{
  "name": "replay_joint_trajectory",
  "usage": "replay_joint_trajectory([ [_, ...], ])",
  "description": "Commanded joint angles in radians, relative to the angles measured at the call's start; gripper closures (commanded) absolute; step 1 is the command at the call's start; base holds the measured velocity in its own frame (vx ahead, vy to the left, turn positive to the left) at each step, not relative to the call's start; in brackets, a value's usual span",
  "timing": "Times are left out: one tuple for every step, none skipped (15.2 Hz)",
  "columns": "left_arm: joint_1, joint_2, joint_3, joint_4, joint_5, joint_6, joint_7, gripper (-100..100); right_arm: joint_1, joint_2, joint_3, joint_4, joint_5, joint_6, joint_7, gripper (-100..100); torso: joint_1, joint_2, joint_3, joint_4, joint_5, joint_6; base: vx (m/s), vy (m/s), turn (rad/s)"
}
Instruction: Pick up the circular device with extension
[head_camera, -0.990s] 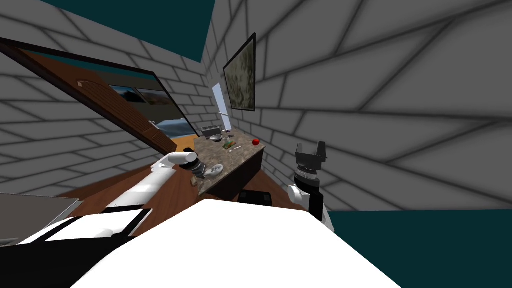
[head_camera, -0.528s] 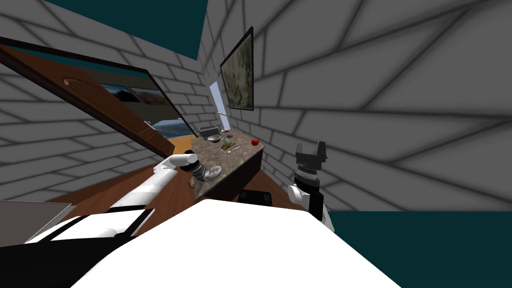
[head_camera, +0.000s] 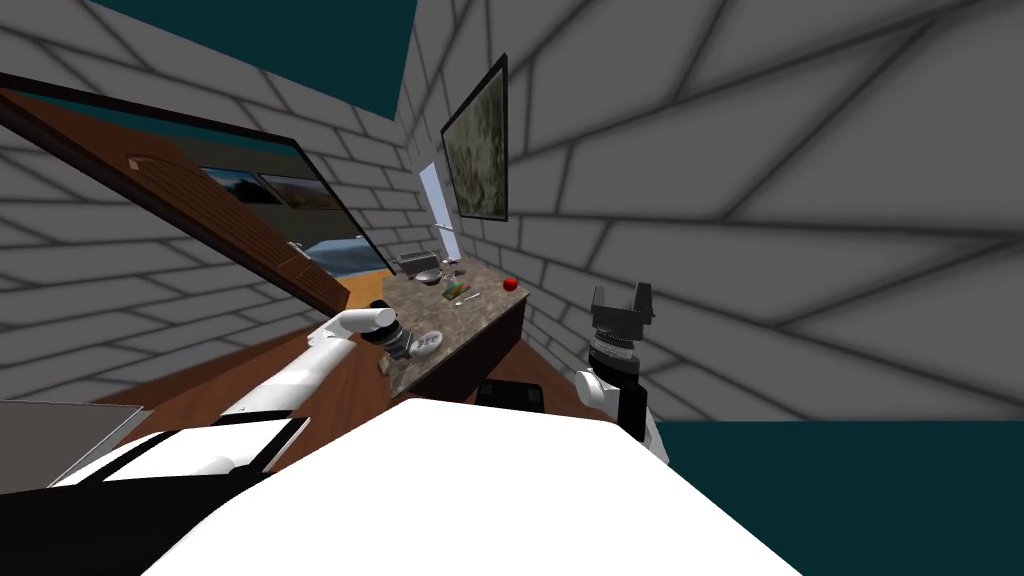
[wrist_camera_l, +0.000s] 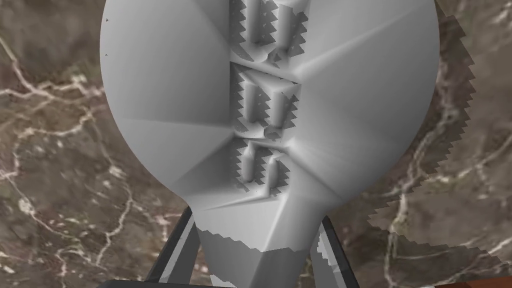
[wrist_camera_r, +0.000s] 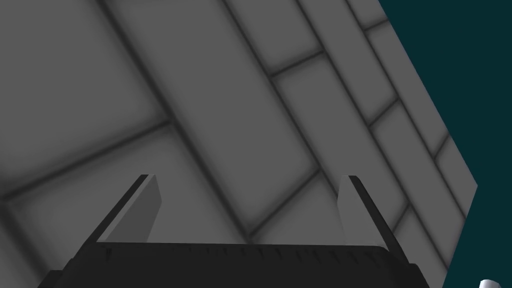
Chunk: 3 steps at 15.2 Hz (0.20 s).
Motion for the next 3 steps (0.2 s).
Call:
replay_joint_trajectory([
  [0.0,0.017,0.01,-0.026,0.016,0.03,0.012,100,0.0,0.0,0.0,0.0,0.0,0.0,0.0,0,0.0,0.0,0.0,0.0,0.0,0.0,0.014,-0.012,0.038],
  [0.0,0.025,0.014,-0.037,0.023,0.043,0.017,100,0.0,0.0,0.0,0.0,0.0,0.0,0.0,0,-0.001,0.0,0.0,0.0,0.0,0.0,0.016,-0.012,0.03],
  [0.002,0.015,0.01,-0.026,0.014,0.025,0.01,100,0.0,0.0,0.0,0.0,0.0,0.0,0.0,0,-0.001,0.0,0.0,0.0,0.0,0.0,0.01,-0.006,0.011],
])
